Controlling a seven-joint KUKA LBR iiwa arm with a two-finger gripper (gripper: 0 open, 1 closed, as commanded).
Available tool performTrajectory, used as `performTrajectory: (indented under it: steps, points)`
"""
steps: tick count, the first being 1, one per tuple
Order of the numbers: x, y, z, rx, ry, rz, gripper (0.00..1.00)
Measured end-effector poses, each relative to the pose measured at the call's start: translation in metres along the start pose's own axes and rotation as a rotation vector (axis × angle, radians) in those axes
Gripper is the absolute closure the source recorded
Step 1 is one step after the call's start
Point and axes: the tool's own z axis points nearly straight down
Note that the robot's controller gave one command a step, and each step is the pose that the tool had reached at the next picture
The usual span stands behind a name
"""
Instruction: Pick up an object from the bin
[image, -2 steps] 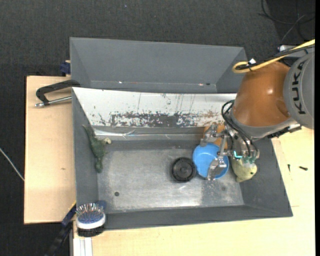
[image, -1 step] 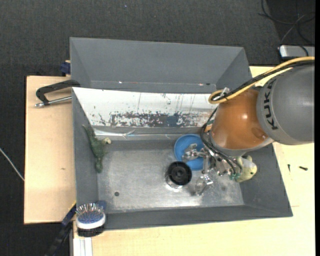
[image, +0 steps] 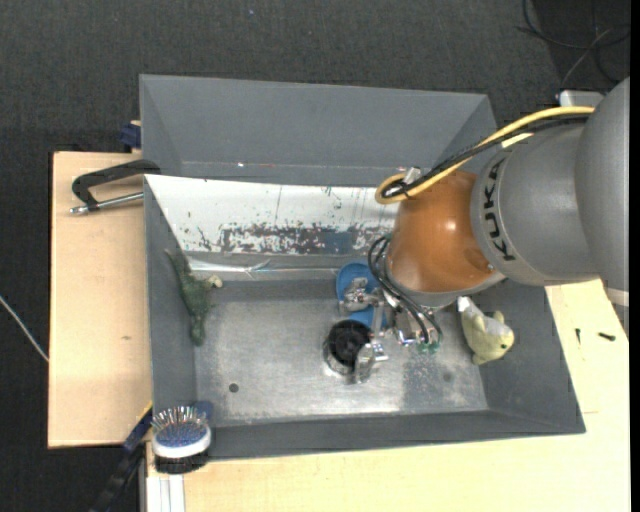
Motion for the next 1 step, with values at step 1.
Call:
performTrajectory:
  steps: [1]
  points:
    - [-0.0005, 0.0004, -0.0006, -0.001, -0.002, -0.001, 1.00]
